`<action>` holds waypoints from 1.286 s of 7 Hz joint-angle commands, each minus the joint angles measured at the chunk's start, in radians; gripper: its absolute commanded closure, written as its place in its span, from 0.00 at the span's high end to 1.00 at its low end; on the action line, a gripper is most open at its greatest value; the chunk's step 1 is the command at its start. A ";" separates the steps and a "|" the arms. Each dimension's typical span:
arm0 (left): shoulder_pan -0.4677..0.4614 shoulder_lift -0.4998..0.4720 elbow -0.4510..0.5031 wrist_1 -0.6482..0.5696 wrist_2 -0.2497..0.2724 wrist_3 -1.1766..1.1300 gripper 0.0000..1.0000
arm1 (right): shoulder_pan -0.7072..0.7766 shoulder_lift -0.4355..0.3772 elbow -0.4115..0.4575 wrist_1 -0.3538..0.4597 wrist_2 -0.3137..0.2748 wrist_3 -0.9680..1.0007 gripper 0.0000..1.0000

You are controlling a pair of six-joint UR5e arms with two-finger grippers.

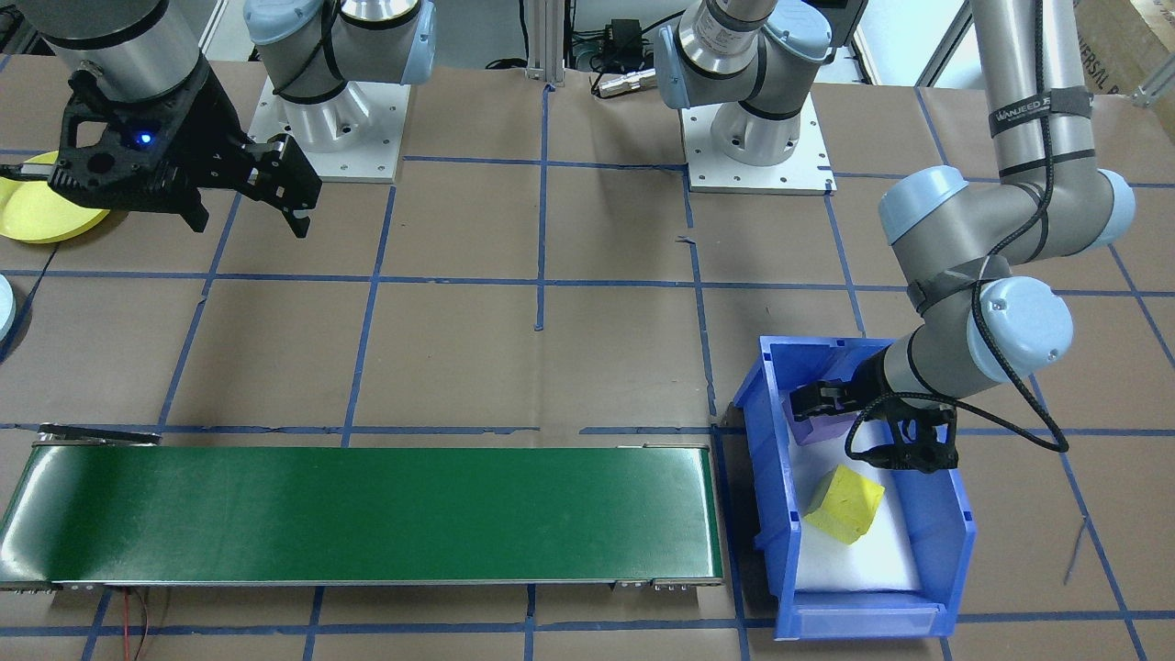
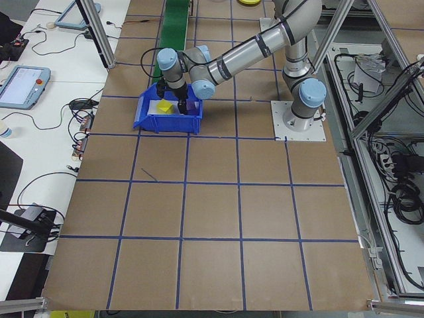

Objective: Move block left to right into plate

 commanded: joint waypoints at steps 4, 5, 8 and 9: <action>0.000 -0.001 -0.010 0.000 -0.005 0.003 0.21 | -0.002 0.001 0.000 0.000 -0.004 0.000 1.00; 0.000 0.033 0.014 0.000 -0.004 -0.006 0.18 | -0.002 0.001 0.000 0.000 -0.008 0.000 1.00; -0.026 0.258 0.046 -0.077 -0.002 0.010 0.19 | -0.002 0.001 0.001 0.000 -0.008 0.000 1.00; -0.050 0.284 0.077 -0.095 -0.010 0.009 0.26 | -0.002 0.001 0.001 0.000 -0.007 0.000 1.00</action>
